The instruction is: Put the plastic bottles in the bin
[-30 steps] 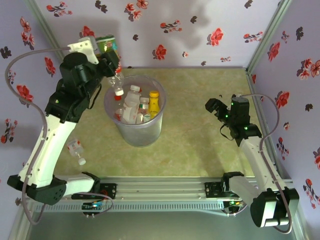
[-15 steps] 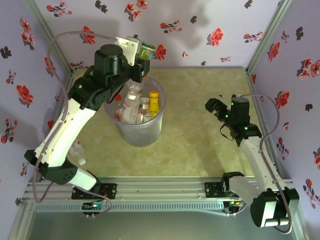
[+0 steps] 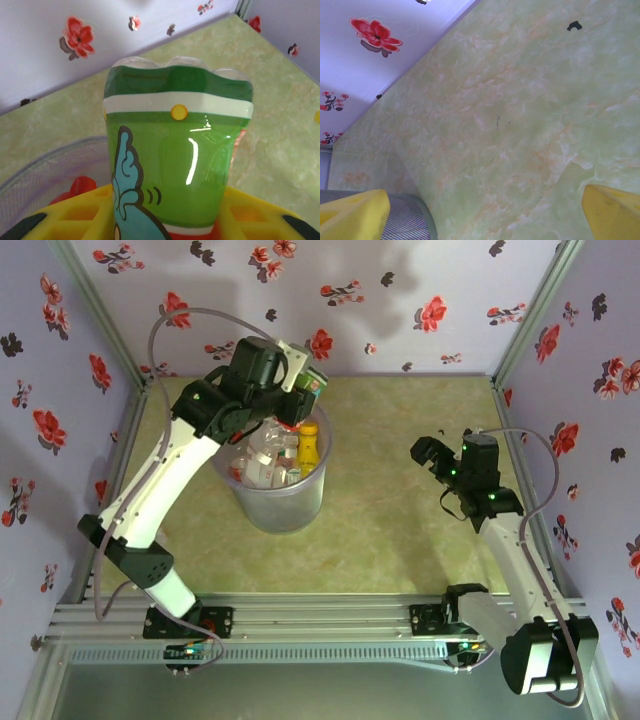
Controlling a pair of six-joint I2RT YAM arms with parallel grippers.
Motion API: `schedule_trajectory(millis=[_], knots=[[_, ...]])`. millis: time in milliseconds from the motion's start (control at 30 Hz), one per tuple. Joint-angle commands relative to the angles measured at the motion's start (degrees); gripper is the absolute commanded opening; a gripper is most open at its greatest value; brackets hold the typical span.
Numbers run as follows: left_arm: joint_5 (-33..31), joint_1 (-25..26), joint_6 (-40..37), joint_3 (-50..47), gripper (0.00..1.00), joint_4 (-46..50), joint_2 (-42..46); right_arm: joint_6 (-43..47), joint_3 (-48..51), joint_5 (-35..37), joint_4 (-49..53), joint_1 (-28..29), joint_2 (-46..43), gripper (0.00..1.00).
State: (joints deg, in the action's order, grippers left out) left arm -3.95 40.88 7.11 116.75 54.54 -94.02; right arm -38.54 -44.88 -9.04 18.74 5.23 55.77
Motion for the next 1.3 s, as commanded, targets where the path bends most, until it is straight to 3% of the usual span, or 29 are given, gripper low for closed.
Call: schedule_trajectory(millis=[0, 733, 800, 900, 1000, 1267], knots=[[2.28, 0.16, 1.62, -1.54, 0.00, 3.19, 0.59, -0.06, -0.47, 0.17, -0.34, -0.40, -0.06, 0.99], [3.54, -2.43, 8.45, -16.32, 0.00, 3.02, 4.62, -1.10, 0.05, -0.54, -1.69, -0.40, 0.96, 0.99], [4.06, -2.63, 8.62, -16.55, 0.05, 2.68, 4.58, -1.12, 0.06, -0.54, -1.61, -0.40, 1.08, 0.99], [4.62, -2.75, 8.64, -15.97, 0.30, 2.67, 4.58, -1.14, 0.01, -0.55, -1.63, -0.40, 0.94, 0.99], [5.06, -2.78, 8.36, -15.03, 0.47, 2.59, 4.58, -1.19, 0.04, -0.62, -1.73, -0.40, 1.08, 0.99], [5.73, -2.79, 8.71, -12.46, 0.58, 3.42, 5.03, -1.86, 0.35, -1.07, -2.46, -0.40, 1.22, 0.99]])
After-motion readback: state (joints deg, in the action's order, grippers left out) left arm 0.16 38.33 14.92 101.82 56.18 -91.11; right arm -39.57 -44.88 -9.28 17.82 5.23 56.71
